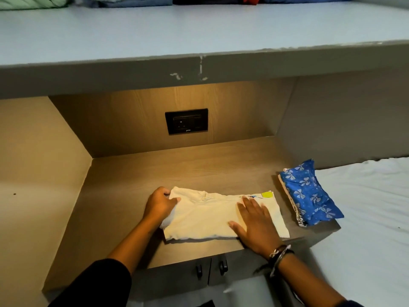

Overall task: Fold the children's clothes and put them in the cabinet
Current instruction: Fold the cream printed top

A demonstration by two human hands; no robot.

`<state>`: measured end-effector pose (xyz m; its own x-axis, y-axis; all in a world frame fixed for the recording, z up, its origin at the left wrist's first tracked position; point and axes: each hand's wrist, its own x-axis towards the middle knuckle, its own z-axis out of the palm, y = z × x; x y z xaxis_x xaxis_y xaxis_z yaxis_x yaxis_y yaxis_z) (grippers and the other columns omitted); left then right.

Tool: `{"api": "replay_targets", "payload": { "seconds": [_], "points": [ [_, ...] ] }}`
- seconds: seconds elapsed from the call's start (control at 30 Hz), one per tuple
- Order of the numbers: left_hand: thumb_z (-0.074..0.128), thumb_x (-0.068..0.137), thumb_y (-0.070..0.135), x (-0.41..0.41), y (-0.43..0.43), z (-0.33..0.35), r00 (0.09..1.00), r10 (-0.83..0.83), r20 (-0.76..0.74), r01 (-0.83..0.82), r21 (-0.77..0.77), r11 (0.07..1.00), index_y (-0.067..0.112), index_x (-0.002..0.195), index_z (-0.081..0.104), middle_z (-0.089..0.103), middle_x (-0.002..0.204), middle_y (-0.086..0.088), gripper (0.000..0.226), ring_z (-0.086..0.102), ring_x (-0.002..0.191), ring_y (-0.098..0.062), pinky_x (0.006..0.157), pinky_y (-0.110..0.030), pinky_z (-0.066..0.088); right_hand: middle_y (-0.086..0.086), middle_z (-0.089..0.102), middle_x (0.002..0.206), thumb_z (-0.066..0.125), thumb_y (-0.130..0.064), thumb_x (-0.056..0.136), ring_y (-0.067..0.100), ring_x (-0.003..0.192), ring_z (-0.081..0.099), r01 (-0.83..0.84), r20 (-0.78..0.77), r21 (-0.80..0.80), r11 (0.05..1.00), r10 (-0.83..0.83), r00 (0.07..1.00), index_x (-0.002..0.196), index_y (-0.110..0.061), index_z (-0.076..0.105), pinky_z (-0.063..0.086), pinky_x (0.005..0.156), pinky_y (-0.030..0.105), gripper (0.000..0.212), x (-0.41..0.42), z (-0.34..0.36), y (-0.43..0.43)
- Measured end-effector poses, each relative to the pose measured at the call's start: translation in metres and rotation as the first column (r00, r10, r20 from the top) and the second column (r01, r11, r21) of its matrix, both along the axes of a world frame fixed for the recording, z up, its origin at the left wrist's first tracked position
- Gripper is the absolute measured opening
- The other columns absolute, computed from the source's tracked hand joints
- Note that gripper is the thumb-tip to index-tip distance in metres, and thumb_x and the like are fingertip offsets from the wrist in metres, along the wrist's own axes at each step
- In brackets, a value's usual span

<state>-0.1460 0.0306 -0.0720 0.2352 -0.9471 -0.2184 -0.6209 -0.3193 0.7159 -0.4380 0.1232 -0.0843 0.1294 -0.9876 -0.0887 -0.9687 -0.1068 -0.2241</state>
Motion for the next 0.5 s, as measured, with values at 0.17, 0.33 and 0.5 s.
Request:
{"api": "replay_targets", "payload": {
  "seconds": [0.17, 0.33, 0.5],
  "points": [
    [0.067, 0.079, 0.029, 0.007, -0.001, 0.012, 0.996, -0.053, 0.076, 0.046, 0.087, 0.995, 0.020, 0.062, 0.047, 0.047, 0.058, 0.000, 0.028, 0.047, 0.057, -0.020, 0.054, -0.027, 0.037, -0.003, -0.010, 0.164, 0.015, -0.065, 0.095, 0.019, 0.151, -0.010, -0.179, -0.074, 0.141, 0.974, 0.191, 0.979, 0.155, -0.029, 0.001, -0.008, 0.119, 0.045, 0.072, -0.005, -0.001, -0.032],
    [0.066, 0.076, 0.027, 0.031, 0.044, 0.034, 0.945, 0.215, -0.246, -0.169, 0.197, 0.966, 0.010, 0.072, 0.063, 0.067, 0.069, -0.012, 0.019, 0.069, 0.065, -0.027, 0.063, -0.036, 0.059, 0.000, -0.004, 0.166, 0.029, -0.042, 0.103, 0.027, 0.151, -0.005, -0.355, -0.196, 0.289, 0.889, 0.418, 0.887, 0.155, -0.033, 0.007, -0.002, 0.119, 0.053, 0.057, 0.010, 0.036, -0.117],
    [0.059, 0.088, 0.021, 0.027, 0.099, 0.034, 0.864, 0.345, -0.367, -0.160, 0.449, 0.879, 0.002, 0.081, 0.068, 0.063, 0.056, -0.011, 0.023, 0.056, 0.042, -0.018, 0.044, -0.022, 0.046, 0.002, 0.003, 0.165, 0.052, -0.029, 0.095, 0.029, 0.151, 0.004, -0.384, -0.267, 0.107, 0.917, 0.399, 0.877, 0.153, -0.031, 0.023, 0.003, 0.120, 0.054, 0.065, 0.073, 0.065, -0.136]
  ]
}}
